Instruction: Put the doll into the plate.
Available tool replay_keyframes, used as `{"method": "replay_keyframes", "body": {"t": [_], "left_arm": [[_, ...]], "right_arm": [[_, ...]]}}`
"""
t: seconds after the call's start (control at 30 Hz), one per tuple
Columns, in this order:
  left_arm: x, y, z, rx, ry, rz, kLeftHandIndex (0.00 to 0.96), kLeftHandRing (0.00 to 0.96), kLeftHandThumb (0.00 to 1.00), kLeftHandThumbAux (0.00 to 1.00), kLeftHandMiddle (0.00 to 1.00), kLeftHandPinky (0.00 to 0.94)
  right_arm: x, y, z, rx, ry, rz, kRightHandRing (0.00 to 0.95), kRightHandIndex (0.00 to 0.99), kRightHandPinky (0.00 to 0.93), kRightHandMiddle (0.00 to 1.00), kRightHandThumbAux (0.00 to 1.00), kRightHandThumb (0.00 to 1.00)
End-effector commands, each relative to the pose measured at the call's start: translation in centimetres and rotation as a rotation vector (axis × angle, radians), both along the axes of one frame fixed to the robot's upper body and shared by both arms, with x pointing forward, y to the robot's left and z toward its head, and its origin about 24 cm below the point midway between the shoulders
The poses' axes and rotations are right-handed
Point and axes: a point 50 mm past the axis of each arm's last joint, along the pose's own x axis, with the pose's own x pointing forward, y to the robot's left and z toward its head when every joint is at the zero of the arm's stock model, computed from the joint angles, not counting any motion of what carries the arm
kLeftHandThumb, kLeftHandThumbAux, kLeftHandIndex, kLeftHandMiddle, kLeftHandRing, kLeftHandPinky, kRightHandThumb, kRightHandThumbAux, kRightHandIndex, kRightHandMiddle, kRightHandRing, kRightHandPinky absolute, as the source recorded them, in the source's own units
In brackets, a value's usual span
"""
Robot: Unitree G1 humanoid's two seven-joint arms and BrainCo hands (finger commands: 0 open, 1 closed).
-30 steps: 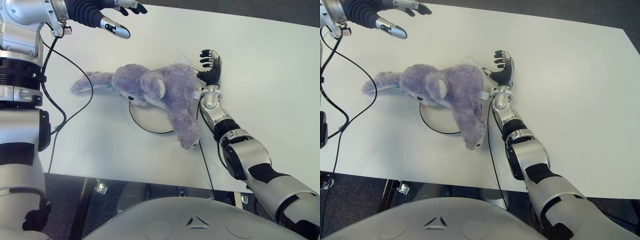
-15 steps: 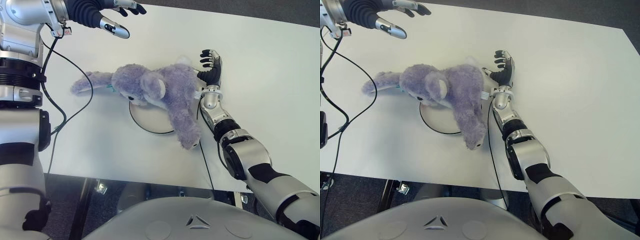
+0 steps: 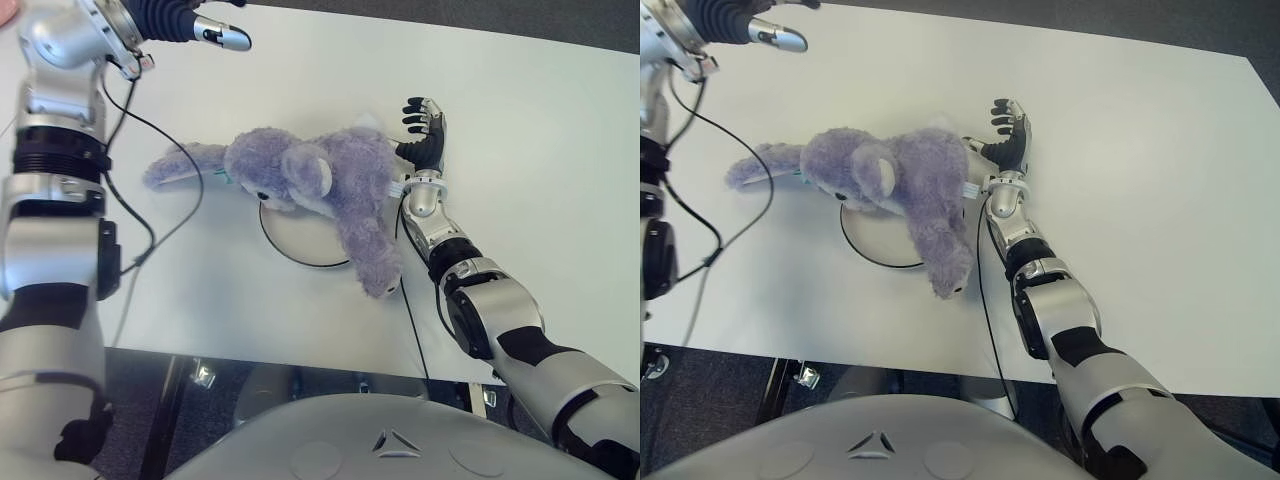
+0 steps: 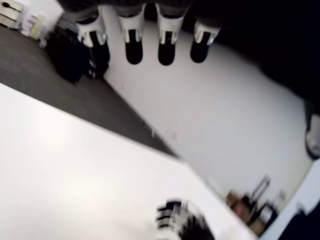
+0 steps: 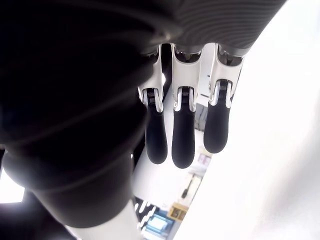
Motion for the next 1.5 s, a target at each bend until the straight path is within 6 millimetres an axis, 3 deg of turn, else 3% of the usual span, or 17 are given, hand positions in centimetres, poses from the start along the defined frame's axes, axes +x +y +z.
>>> {"method": "replay_keyframes", "body": {"t": [0.03,0.6,1.23,1.5], "left_arm": [[-0.2,2.2,-15.5,-0.579,0.379,0.469,0.0,0.0,0.001,0.446,0.0,0.0],[-1.7,1.4,-19.5,-0.649,0.445,0.579,0.0,0.0,0.0,0.417,0.0,0.0],[-1.9,1.3,-20.7,-0.714,0.533,0.623,0.0,0.0,0.0,0.379,0.0,0.0],[-2.6,0.7,-22.1,-0.736,0.556,0.631,0.0,0.0,0.0,0.382,0.0,0.0]], "right_arm": [[-12.2,-2.0,-15.7,0.055,0.608,-0.084,0.382,0.283,0.385,0.363,0.984,0.001],[-12.2,-2.3,-15.7,0.048,0.609,-0.08,0.383,0.284,0.373,0.366,0.993,0.0],[-12.2,-2.5,-15.7,0.058,0.608,-0.084,0.386,0.283,0.396,0.364,0.998,0.0],[-12.2,-2.5,-15.6,0.062,0.599,-0.086,0.388,0.288,0.388,0.366,0.998,0.0]]}}
